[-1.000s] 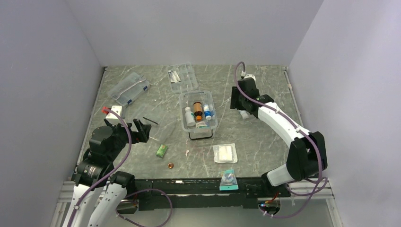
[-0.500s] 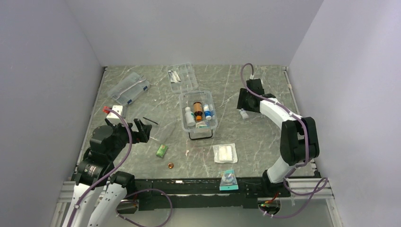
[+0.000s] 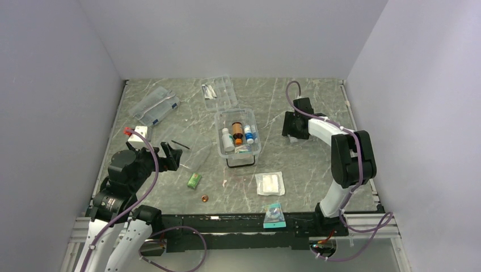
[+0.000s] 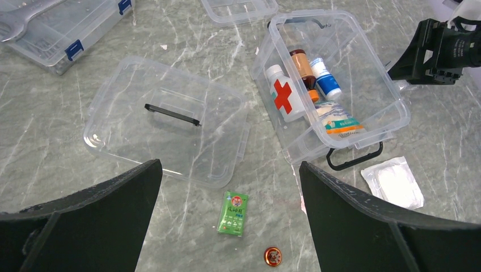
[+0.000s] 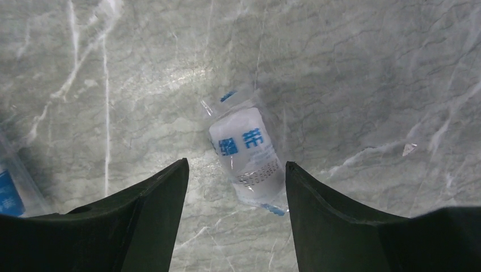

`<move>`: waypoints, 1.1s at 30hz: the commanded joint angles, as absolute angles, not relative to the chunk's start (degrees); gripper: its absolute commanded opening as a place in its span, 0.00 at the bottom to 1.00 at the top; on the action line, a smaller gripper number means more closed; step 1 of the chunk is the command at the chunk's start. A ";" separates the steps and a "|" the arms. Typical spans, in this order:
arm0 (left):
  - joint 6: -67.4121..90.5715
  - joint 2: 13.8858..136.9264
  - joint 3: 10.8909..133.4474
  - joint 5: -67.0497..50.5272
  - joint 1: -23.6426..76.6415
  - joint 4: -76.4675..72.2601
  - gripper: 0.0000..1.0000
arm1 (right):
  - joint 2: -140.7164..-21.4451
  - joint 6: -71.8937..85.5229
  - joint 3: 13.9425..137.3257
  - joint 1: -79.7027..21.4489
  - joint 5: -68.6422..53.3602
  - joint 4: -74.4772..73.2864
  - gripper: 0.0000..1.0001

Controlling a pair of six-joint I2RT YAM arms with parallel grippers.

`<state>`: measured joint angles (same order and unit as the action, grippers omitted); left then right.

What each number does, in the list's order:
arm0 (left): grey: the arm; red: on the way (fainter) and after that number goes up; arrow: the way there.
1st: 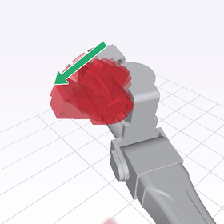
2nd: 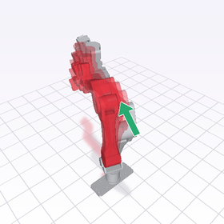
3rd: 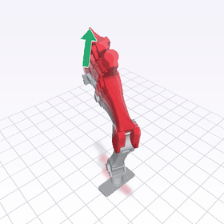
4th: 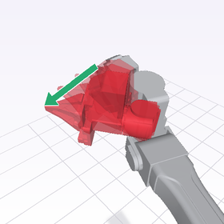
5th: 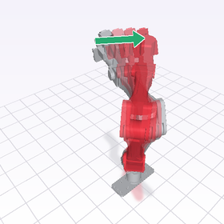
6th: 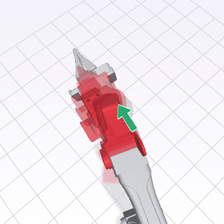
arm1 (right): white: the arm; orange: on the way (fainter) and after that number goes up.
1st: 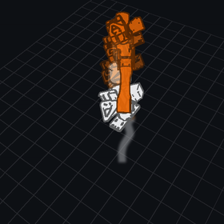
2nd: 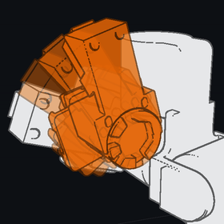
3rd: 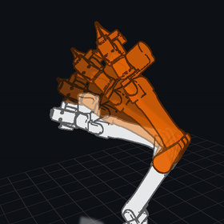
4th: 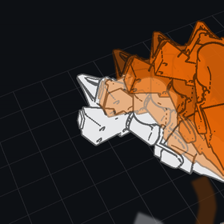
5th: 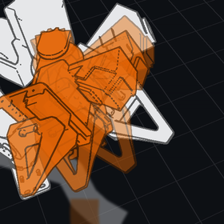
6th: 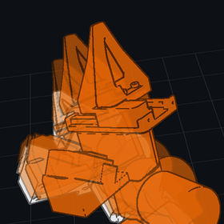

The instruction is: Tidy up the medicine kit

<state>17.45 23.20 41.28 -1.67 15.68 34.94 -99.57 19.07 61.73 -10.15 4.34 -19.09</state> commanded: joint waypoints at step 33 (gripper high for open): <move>17.59 23.03 42.36 -1.64 15.62 33.31 0.99 | -82.94 21.54 65.25 -20.80 8.94 -21.46 0.10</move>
<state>17.45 23.20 41.28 -1.67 15.68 34.96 -87.94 20.64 60.71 -17.32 6.13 -20.67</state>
